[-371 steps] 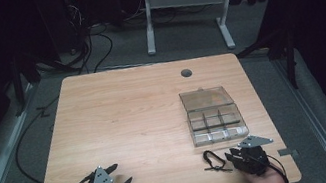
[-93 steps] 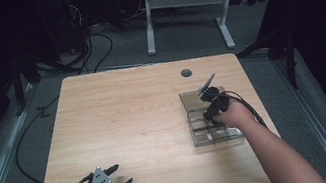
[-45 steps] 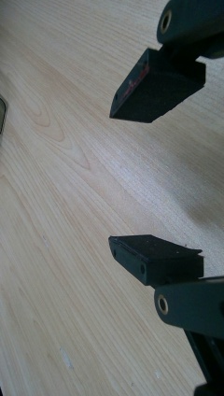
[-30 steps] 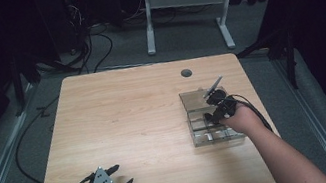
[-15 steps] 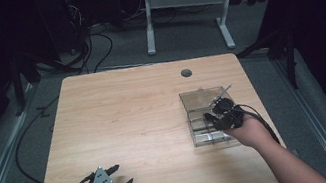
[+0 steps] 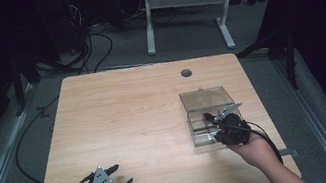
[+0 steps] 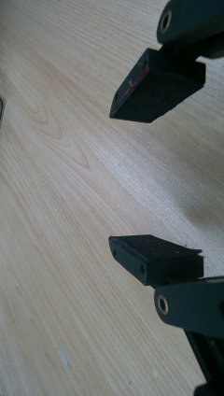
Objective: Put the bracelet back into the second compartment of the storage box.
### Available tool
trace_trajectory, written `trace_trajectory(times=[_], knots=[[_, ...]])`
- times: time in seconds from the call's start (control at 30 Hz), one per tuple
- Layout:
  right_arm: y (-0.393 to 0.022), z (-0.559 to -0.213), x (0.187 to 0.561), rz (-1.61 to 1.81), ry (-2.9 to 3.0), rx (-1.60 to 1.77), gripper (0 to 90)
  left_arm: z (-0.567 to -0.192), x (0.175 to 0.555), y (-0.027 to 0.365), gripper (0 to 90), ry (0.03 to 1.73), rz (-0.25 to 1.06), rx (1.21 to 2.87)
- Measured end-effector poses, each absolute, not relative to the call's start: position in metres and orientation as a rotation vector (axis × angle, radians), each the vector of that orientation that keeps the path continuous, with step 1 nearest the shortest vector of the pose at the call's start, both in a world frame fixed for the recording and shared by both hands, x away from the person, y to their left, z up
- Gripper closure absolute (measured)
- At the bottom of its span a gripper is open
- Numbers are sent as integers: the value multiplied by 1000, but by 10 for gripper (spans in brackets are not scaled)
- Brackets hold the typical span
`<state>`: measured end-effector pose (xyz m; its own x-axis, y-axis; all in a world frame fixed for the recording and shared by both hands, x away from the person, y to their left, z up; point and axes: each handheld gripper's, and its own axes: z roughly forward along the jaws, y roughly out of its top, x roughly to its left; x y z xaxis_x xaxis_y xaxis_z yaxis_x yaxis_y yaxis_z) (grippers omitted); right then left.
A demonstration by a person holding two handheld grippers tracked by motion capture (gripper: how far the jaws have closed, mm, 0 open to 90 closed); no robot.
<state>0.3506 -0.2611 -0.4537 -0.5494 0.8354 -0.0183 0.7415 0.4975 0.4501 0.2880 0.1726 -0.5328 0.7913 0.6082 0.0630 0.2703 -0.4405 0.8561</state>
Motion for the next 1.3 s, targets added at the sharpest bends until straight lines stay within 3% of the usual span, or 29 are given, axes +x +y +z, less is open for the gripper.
trace_trajectory(times=[0.5, 1.1, 1.3], knots=[[-265, -476, 314, 754, 2385, 1291, 764, -533, 288, 173, 327, 655, 456, 2029], [-272, -526, 280, 1062, 2172, 1290, 641, -533, 288, 174, 326, 660, 467, 2021], [-269, -528, 279, 1082, 2148, 1232, 592, -533, 288, 173, 325, 658, 459, 2019]])
